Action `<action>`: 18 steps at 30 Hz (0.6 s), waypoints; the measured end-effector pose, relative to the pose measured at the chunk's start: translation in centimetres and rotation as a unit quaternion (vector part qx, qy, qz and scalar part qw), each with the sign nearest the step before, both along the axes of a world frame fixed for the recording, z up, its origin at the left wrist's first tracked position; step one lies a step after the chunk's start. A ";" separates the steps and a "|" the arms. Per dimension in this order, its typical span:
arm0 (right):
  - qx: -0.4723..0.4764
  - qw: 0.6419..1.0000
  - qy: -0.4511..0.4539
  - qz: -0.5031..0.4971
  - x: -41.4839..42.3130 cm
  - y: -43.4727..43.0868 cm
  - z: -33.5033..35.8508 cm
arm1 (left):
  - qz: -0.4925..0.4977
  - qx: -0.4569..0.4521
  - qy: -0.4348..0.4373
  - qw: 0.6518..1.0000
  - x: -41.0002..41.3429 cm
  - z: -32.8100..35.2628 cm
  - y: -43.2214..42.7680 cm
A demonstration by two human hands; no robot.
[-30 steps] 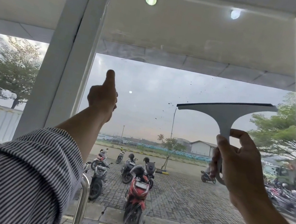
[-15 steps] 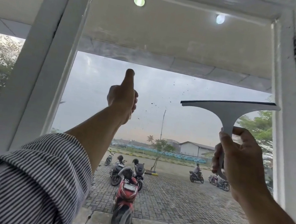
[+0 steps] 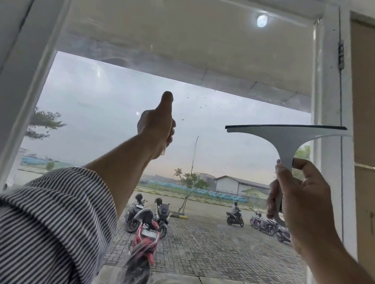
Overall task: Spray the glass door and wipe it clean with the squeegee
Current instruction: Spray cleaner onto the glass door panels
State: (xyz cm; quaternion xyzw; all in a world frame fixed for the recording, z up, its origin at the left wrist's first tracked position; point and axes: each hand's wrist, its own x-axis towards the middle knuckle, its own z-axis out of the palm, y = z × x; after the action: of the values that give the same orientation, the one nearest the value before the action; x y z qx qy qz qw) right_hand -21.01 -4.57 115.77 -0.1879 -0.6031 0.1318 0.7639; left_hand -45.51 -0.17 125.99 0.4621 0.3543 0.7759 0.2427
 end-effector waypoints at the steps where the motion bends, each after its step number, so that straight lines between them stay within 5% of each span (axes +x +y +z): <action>1: 0.001 1.000 0.001 -0.004 0.6 0.1 -0.1 | 0.000 -0.006 0.004 1.000 0.8 -0.1 0.1; 18: -0.020 1.000 0.021 -0.007 5.5 1.1 -1.8 | 0.022 0.020 0.038 0.999 8.5 -2.1 3.3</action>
State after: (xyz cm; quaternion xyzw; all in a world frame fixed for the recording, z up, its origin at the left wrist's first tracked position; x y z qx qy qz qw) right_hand -15.51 -3.47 113.96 -0.2044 -0.5825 0.1419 0.7738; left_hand -37.05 3.10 123.89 0.4880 0.3575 0.7701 0.2024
